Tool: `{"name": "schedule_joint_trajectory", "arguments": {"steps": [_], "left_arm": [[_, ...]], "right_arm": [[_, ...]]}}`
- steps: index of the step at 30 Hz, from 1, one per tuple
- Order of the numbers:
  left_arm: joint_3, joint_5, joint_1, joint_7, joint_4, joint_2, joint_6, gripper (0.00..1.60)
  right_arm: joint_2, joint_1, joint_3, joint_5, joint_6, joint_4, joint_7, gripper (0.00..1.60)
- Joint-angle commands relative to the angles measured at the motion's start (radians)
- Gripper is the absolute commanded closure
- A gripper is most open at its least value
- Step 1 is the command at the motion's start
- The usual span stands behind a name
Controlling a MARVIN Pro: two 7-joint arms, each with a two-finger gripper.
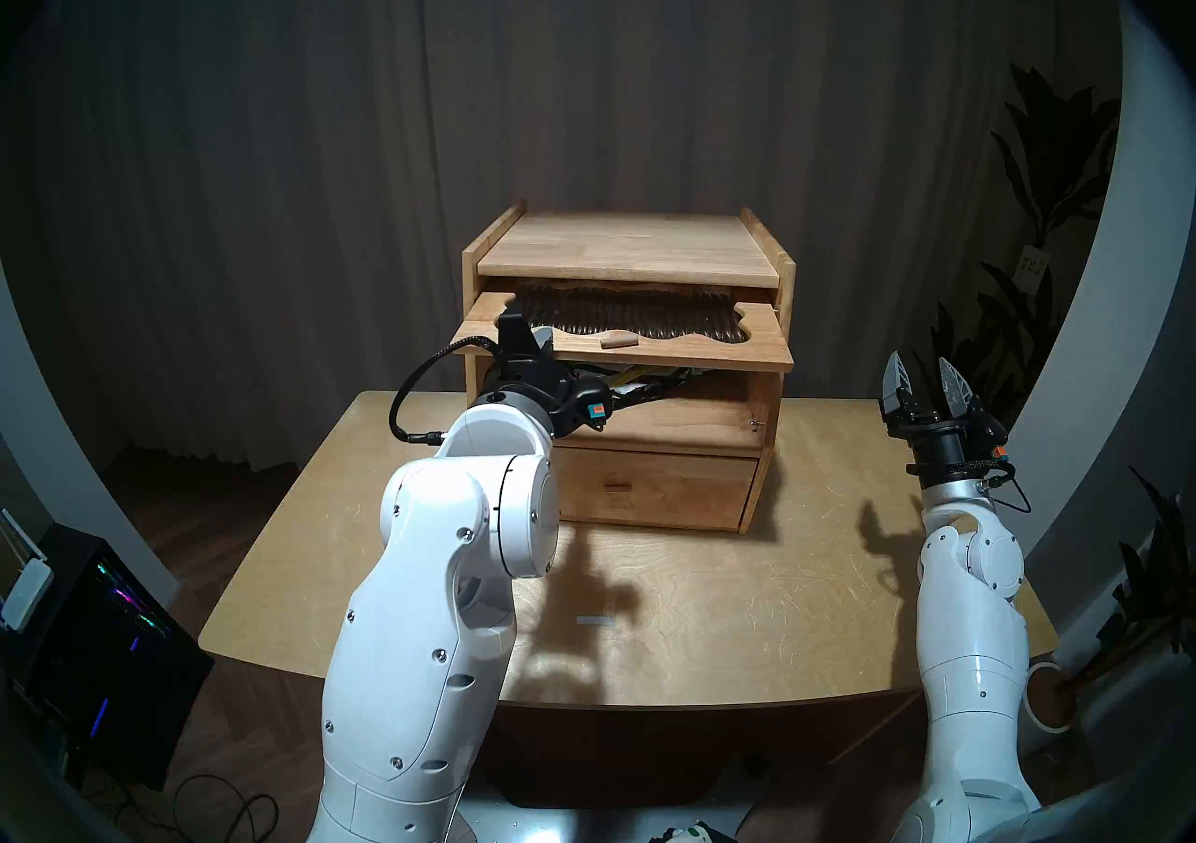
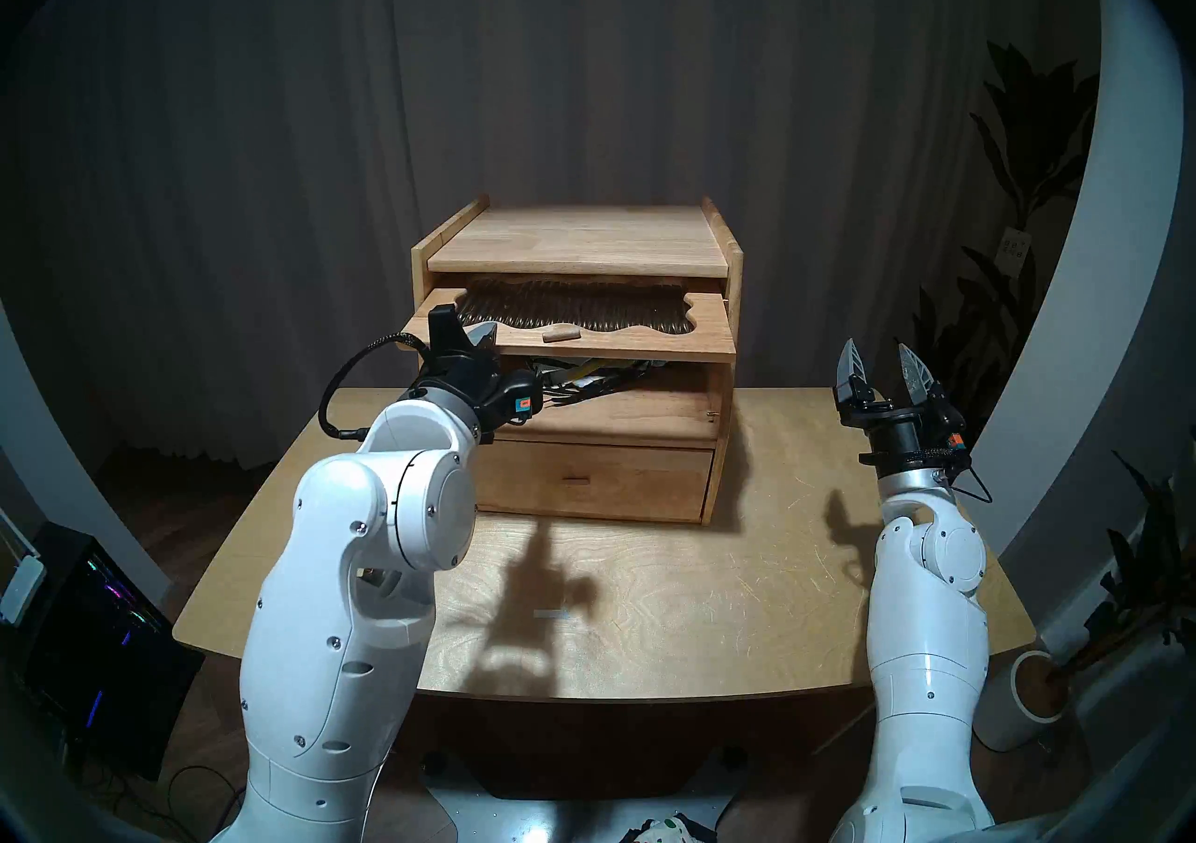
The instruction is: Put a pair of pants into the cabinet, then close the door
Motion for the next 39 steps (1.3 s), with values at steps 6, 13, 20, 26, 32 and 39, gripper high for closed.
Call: {"name": "schedule_joint_trajectory", "arguments": {"steps": [6,13,20,26,32,39], "left_arm": [[0.028,-0.019,0.130,0.043,-0.165,0.052,-0.017,1.60],[0.062,-0.016,0.189,0.079,-0.234,0.099,-0.017,1.60],[0.038,-0.066,0.254,0.109,-0.240,0.121,0.015,1.60],[-0.051,-0.138,0.296,0.142,-0.240,0.069,0.076,0.00],[-0.174,-0.173,0.264,0.193,-0.240,0.042,0.164,0.00],[-0.295,-0.267,0.274,0.201,-0.240,0.008,0.229,0.00]], "right_arm": [[0.000,0.010,-0.003,-0.001,-0.006,-0.019,0.000,0.00],[0.000,0.010,-0.003,-0.001,-0.006,-0.018,0.000,0.00],[0.001,0.011,-0.003,0.000,-0.006,-0.017,0.001,0.00],[0.002,0.012,-0.002,0.001,-0.005,-0.013,0.002,0.00],[0.003,0.012,-0.002,0.001,-0.004,-0.007,0.003,0.00],[0.003,0.012,-0.001,0.002,-0.003,0.001,0.003,0.00]]}}
